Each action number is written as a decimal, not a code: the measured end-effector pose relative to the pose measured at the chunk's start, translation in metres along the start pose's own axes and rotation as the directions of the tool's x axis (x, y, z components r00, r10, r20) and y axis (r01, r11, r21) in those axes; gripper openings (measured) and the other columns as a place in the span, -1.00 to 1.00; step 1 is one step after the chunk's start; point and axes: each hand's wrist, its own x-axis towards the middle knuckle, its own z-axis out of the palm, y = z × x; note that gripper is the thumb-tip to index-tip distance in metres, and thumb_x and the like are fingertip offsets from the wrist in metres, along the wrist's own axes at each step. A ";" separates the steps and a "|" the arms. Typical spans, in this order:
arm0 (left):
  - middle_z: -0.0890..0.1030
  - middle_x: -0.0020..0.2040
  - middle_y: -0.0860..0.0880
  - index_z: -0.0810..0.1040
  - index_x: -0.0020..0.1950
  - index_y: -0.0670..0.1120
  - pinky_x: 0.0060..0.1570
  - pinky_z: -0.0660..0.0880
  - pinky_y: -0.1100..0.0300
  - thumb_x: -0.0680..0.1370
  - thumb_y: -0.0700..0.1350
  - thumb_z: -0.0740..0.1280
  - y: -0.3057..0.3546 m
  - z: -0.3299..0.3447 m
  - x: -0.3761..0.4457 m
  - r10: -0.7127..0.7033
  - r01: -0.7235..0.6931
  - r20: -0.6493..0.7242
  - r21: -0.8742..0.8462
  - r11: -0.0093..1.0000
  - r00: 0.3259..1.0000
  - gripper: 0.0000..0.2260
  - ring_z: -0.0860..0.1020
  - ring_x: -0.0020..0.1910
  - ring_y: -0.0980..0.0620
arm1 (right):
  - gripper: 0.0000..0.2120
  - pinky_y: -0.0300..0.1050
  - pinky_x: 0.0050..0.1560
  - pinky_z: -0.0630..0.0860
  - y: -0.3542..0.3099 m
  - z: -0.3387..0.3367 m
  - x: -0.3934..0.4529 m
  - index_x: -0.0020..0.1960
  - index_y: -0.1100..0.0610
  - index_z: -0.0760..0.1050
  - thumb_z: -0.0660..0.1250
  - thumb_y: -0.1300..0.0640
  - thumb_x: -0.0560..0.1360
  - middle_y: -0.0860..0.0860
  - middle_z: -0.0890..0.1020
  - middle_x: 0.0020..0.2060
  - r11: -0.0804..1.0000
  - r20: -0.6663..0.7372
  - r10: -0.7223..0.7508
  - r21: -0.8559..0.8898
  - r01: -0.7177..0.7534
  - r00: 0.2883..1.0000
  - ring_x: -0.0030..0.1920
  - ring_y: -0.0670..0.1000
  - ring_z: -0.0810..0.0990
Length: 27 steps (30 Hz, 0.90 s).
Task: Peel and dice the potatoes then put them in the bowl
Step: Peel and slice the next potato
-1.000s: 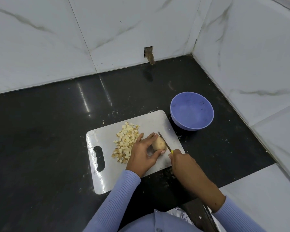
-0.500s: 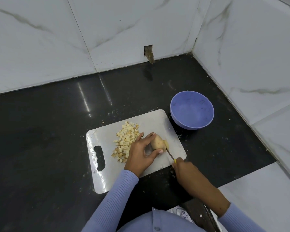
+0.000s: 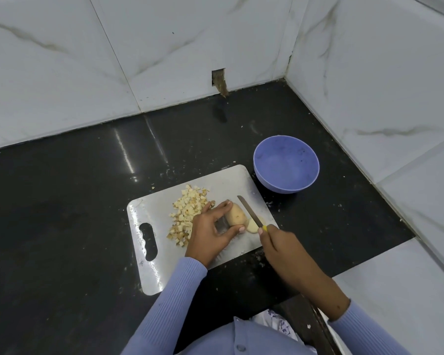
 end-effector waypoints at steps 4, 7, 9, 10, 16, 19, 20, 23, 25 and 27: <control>0.52 0.30 -0.04 0.54 0.28 -0.11 0.47 0.10 0.15 0.33 -0.02 0.57 0.002 0.000 -0.001 -0.003 0.003 -0.004 0.035 0.999 1.000 -0.44 0.36 0.39 0.02 | -0.67 -0.24 -0.44 0.21 -0.009 0.003 0.003 -0.28 0.01 0.19 0.02 0.02 0.65 -0.02 0.39 -0.43 0.999 -0.007 -0.021 -0.033 0.021 1.000 -0.43 -0.05 0.35; 0.51 0.31 -0.01 0.53 0.29 -0.08 0.48 0.13 0.04 0.33 0.00 0.56 0.001 0.001 -0.001 -0.019 0.019 0.000 0.050 0.999 1.000 -0.44 0.32 0.42 -0.03 | -0.72 -0.26 -0.44 0.21 -0.010 0.005 0.005 -0.18 0.09 0.28 0.00 0.01 0.66 -0.02 0.41 -0.40 0.999 -0.004 -0.016 -0.048 0.016 1.000 -0.39 -0.04 0.39; 0.49 0.32 0.00 0.52 0.30 -0.07 0.48 0.12 0.06 0.34 0.00 0.56 0.002 0.001 -0.001 -0.032 0.032 0.004 0.047 0.998 0.999 -0.44 0.28 0.44 -0.03 | -0.73 -0.26 -0.45 0.22 -0.010 0.006 0.005 -0.14 0.10 0.30 -0.01 0.01 0.66 -0.03 0.42 -0.39 0.999 0.006 -0.008 -0.046 0.008 1.000 -0.40 -0.08 0.39; 0.49 0.33 0.00 0.52 0.31 -0.08 0.48 0.10 0.11 0.34 -0.01 0.56 0.003 0.001 -0.001 -0.035 0.035 0.002 0.045 0.998 0.999 -0.44 0.26 0.45 -0.01 | -0.72 -0.26 -0.44 0.22 -0.010 0.006 0.005 -0.14 0.10 0.30 -0.01 0.01 0.66 -0.03 0.42 -0.38 0.999 0.008 -0.004 -0.044 0.005 1.000 -0.40 -0.08 0.39; 0.45 0.35 -0.03 0.49 0.33 -0.09 0.41 0.08 0.25 0.38 -0.07 0.54 0.010 -0.001 -0.002 -0.027 0.027 0.015 0.047 0.999 1.000 -0.45 0.18 0.42 0.11 | -0.73 -0.14 -0.29 0.30 -0.014 0.008 0.012 -0.08 0.13 0.29 -0.03 -0.01 0.65 -0.02 0.40 -0.33 0.993 0.057 0.061 -0.105 -0.055 0.997 -0.31 -0.01 0.41; 0.47 0.34 -0.08 0.50 0.32 -0.11 0.37 0.05 0.37 0.36 -0.10 0.54 0.015 0.000 -0.002 -0.001 0.000 0.019 0.027 1.000 1.000 -0.45 0.20 0.33 0.22 | -0.73 -0.14 -0.27 0.32 -0.017 0.008 0.022 -0.02 0.15 0.33 -0.01 0.00 0.65 0.00 0.43 -0.26 0.991 0.106 0.084 -0.115 -0.072 0.991 -0.23 0.01 0.45; 0.47 0.33 -0.09 0.50 0.32 -0.12 0.37 0.06 0.37 0.36 -0.11 0.55 0.016 -0.001 -0.002 0.004 -0.005 0.014 0.026 1.000 1.000 -0.45 0.21 0.32 0.23 | -0.73 -0.13 -0.26 0.33 -0.019 0.007 0.025 0.02 0.16 0.34 -0.01 0.00 0.65 0.02 0.46 -0.21 0.991 0.121 0.089 -0.112 -0.076 0.989 -0.20 0.02 0.46; 0.48 0.32 -0.08 0.52 0.30 -0.11 0.42 0.09 0.30 0.34 -0.11 0.56 0.013 -0.002 -0.001 0.008 -0.008 0.020 0.017 1.000 1.000 -0.46 0.25 0.35 0.23 | -0.76 -0.12 -0.25 0.32 -0.021 0.004 0.022 0.12 0.21 0.32 -0.01 0.07 0.66 0.09 0.44 -0.12 0.984 0.179 0.111 -0.155 -0.083 0.978 -0.16 0.04 0.44; 0.47 0.31 -0.04 0.52 0.29 -0.11 0.44 0.09 0.31 0.33 -0.12 0.57 0.012 -0.003 -0.002 0.028 -0.028 0.046 -0.001 1.000 0.999 -0.45 0.27 0.33 0.35 | -0.80 -0.08 -0.20 0.34 -0.020 0.005 0.016 0.17 0.22 0.28 0.00 0.15 0.65 0.12 0.44 -0.10 0.972 0.192 0.131 -0.218 -0.088 0.973 -0.13 0.08 0.44; 0.44 0.28 0.03 0.52 0.28 -0.14 0.40 0.07 0.43 0.32 -0.14 0.57 0.012 -0.003 -0.002 0.038 -0.037 0.059 -0.010 0.999 0.998 -0.45 0.23 0.25 0.54 | -0.80 -0.06 -0.15 0.36 -0.022 0.006 0.012 0.21 0.24 0.26 0.01 0.18 0.64 0.16 0.48 -0.03 0.961 0.180 0.144 -0.258 -0.095 0.973 -0.05 0.14 0.49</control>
